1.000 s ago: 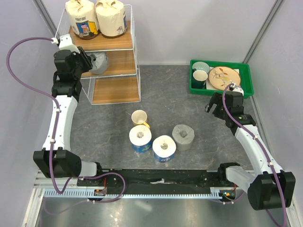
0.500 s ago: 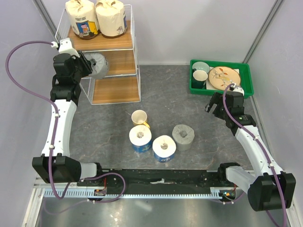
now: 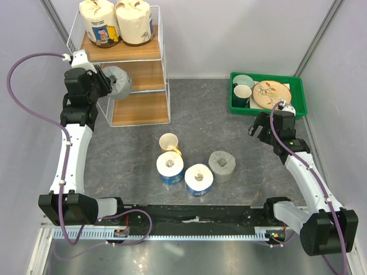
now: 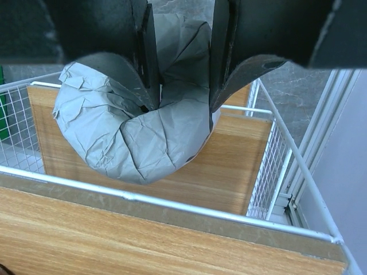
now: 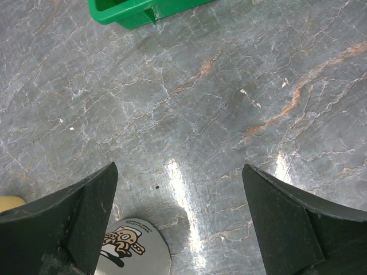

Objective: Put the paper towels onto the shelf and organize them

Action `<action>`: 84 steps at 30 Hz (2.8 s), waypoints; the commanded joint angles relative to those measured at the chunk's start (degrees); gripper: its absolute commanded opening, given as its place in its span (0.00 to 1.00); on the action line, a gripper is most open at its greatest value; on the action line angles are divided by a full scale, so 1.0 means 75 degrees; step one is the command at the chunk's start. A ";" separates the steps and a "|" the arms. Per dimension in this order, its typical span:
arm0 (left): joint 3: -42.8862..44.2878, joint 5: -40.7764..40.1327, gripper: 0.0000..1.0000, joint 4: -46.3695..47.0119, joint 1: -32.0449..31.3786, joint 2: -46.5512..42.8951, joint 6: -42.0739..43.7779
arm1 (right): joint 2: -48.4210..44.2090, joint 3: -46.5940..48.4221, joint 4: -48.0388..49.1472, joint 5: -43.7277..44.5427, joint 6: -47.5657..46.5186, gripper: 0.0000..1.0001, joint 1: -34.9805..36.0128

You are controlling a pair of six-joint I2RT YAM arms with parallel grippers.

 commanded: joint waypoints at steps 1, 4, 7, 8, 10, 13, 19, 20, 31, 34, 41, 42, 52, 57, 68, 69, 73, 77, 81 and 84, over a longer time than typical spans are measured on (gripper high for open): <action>-0.0090 0.0126 0.42 0.0316 0.0035 -0.0410 -0.0103 | -0.0042 0.0210 0.0095 -0.0051 0.0071 0.98 -0.0034; -0.0255 0.0149 0.41 0.0327 0.0035 -0.0538 -0.0092 | -0.0007 0.0210 0.0107 -0.0051 0.0071 0.98 -0.0034; -0.0558 0.0126 0.41 0.0339 0.0035 -0.0749 -0.0185 | 0.0028 0.0186 0.0154 -0.0051 0.0071 0.98 -0.0034; -0.0664 0.0114 0.41 0.0327 0.0035 -0.0819 -0.0290 | 0.0029 0.0163 0.0177 -0.0063 0.0082 0.98 -0.0034; -0.1061 0.0114 0.41 0.0467 0.0047 -0.1112 -0.0396 | 0.0064 0.0151 0.0201 -0.0086 0.0117 0.98 -0.0034; -0.1554 0.0114 0.41 0.0549 0.0047 -0.1521 -0.0560 | 0.0052 0.0069 0.0259 -0.0121 0.0129 0.98 -0.0034; -0.2281 0.0067 0.41 0.0550 0.0047 -0.2167 -0.0713 | 0.0064 0.0010 0.0295 -0.0121 0.0047 0.98 -0.0034; -0.2352 0.0067 0.41 0.0561 0.0036 -0.2284 -0.0783 | 0.0075 -0.0001 0.0295 -0.0133 0.0070 0.98 -0.0034; -0.3371 0.0020 0.40 0.0772 0.0047 -0.2332 -0.1017 | -0.0030 -0.0189 0.0400 -0.0192 0.0117 0.98 -0.0034; -0.3524 -0.0015 0.40 0.0983 0.0047 -0.2168 -0.1088 | -0.0065 -0.0224 0.0389 -0.0180 0.0129 0.98 -0.0034; -0.3876 -0.0225 0.41 0.1533 0.0059 -0.1816 -0.1357 | -0.0124 -0.0201 0.0388 -0.0133 0.0106 0.98 -0.0022; -0.3981 -0.0249 0.41 0.1615 0.0047 -0.1781 -0.1392 | -0.0112 -0.0212 0.0388 -0.0145 0.0094 0.98 -0.0034; -0.4334 -0.0753 0.41 0.2647 0.0047 -0.1172 -0.2352 | -0.0089 -0.0189 0.0377 -0.0098 0.0059 0.98 -0.0034; -0.4263 -0.1151 0.41 0.3232 0.0059 -0.0645 -0.2623 | -0.0053 -0.0177 0.0377 -0.0098 0.0047 0.98 -0.0022; -0.4251 -0.1503 0.41 0.3959 0.0094 0.0327 -0.3220 | 0.0052 -0.0107 0.0377 -0.0063 -0.0035 0.98 -0.0057; -0.4240 -0.1492 0.41 0.4006 0.0106 0.0387 -0.3279 | 0.0075 -0.0107 0.0377 -0.0051 -0.0035 0.98 -0.0057; -0.4170 -0.1444 0.41 0.4276 0.0094 0.0726 -0.3478 | 0.0087 -0.0095 0.0388 -0.0039 -0.0047 0.98 -0.0080; -0.4029 -0.1433 0.41 0.4358 0.0094 0.1008 -0.3549 | 0.0157 -0.0060 0.0377 -0.0051 -0.0023 0.98 -0.0069; -0.3889 -0.1503 0.41 0.4358 0.0094 0.1253 -0.3491 | 0.0181 -0.0036 0.0388 -0.0028 -0.0023 0.98 -0.0092; -0.3783 -0.1515 0.42 0.4358 0.0106 0.1383 -0.3397 | 0.0181 -0.0048 0.0388 -0.0039 -0.0012 0.98 -0.0092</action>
